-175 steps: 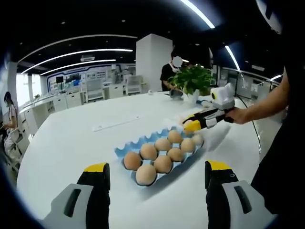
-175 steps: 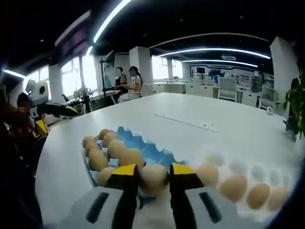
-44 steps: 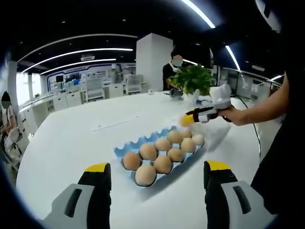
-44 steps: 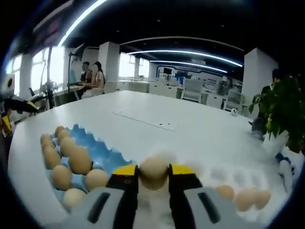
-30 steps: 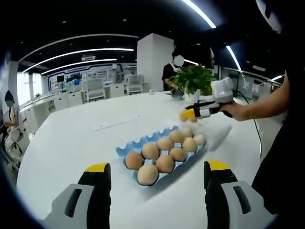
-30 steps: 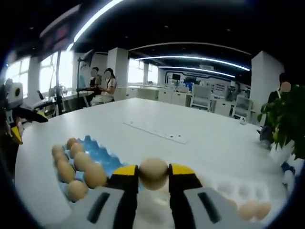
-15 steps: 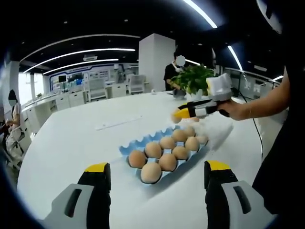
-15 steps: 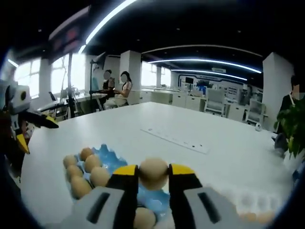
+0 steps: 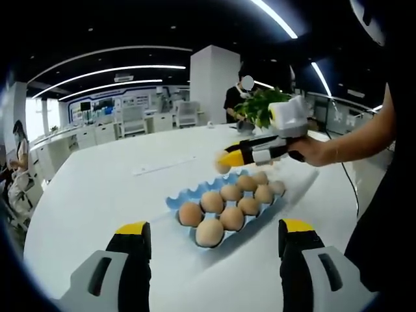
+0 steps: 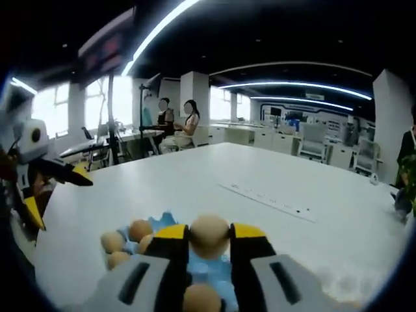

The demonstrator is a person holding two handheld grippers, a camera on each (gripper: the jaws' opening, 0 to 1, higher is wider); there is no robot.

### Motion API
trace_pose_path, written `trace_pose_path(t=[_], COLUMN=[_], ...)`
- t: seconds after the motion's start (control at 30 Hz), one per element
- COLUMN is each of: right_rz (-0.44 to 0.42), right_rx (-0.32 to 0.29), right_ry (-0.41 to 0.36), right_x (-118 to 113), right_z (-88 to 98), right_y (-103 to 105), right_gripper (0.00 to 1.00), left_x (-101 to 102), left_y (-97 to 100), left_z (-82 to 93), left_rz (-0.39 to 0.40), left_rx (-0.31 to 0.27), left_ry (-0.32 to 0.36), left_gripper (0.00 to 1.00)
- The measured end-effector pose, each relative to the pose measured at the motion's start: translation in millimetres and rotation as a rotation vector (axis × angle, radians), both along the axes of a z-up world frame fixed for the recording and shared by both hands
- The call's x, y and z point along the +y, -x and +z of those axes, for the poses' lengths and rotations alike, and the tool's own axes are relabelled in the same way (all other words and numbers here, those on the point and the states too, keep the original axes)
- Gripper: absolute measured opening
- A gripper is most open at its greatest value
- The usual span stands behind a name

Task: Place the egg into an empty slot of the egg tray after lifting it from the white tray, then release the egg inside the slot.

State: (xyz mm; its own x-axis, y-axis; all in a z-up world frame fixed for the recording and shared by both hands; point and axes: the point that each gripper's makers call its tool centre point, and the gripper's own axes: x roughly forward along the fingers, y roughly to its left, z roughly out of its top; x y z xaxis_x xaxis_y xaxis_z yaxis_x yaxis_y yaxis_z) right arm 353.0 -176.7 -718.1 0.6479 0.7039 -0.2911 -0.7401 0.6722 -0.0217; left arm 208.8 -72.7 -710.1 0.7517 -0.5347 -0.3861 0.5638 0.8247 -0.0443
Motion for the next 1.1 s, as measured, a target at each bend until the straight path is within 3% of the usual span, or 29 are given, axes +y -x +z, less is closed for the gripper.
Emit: trace_pose_path(t=[0.5,0.87,1.1], right_rz=[0.114,0.145,0.168], right_rx=[0.029,0.103,0.118], right_ry=[-0.008,0.003,0.024], right_x=[76,91,97], right_z=[-12.4,-35.6,-45.0], right_y=[-1,-2,1], right_gripper=[0.24,0.24,0.24], left_x=[13,16,17], left_y=[-2.5,-4.0,-3.5], left_z=[-0.6,-2.1,-2.1], left_rz=[-0.004,0.004,0.02], left_rx=[0.0,0.005,0.001], left_ry=[0.008,0.013,0.014], left_gripper=[0.81,0.8,0.81])
